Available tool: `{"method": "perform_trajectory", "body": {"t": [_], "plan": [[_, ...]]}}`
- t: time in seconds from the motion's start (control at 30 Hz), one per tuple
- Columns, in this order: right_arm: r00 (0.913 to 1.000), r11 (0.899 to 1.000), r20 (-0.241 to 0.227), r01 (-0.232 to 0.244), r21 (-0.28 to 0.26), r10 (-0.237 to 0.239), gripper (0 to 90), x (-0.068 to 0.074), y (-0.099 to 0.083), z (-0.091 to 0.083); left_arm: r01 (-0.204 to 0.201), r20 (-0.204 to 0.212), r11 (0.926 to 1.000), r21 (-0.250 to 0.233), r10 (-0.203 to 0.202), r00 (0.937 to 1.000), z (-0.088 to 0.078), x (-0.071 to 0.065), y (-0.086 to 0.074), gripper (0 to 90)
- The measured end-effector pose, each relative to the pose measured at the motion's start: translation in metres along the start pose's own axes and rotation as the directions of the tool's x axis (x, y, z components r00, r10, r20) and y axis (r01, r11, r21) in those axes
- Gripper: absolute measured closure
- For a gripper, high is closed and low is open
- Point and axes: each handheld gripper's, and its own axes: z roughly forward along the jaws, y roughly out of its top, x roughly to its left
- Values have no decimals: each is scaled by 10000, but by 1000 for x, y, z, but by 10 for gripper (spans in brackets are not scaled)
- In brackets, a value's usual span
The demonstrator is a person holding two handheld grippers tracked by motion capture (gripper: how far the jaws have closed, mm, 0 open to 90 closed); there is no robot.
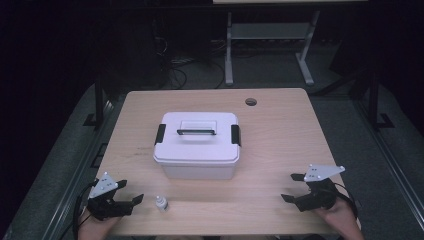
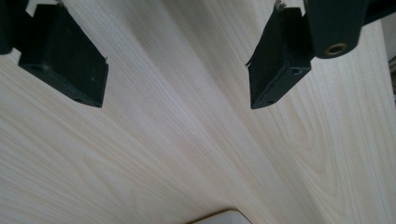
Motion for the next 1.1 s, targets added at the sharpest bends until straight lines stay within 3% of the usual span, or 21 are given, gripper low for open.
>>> {"method": "perform_trajectory", "body": {"t": [0.2,0.37,0.4,0.63,0.67,0.7,1.03,1.1], "plan": [[10000,10000,-53,12,-12,-13,191,-4,2,-3,-17,117,10000,-67,18,9999,1,0,0,178],[9995,9996,-93,291,1,-291,192,-2,13,-9,-107,212,9999,-49,108,9997,0,2,0,178],[9984,9985,-112,546,-16,-546,192,-1,22,-12,-51,236,9999,-117,54,9997,-2,3,-1,178],[9942,9953,-458,972,-43,-973,185,-1,56,-21,-38,294,9998,-193,44,9996,-2,3,0,178],[9920,9935,-545,1140,-17,-1139,184,-1,69,-22,-53,316,9998,-190,59,9995,-2,3,0,178],[9920,9935,-545,1140,-17,-1139,184,-1,69,-22,-53,316,9998,-190,59,9995,-2,3,0,178],[9744,9803,-1081,1969,-143,-1973,186,0,135,-15,-26,379,9996,-274,37,9993,-3,4,-1,179],[9721,9785,-1118,2059,-121,-2060,186,1,141,-14,-22,385,9996,-266,33,9993,-4,4,-1,178]]}}
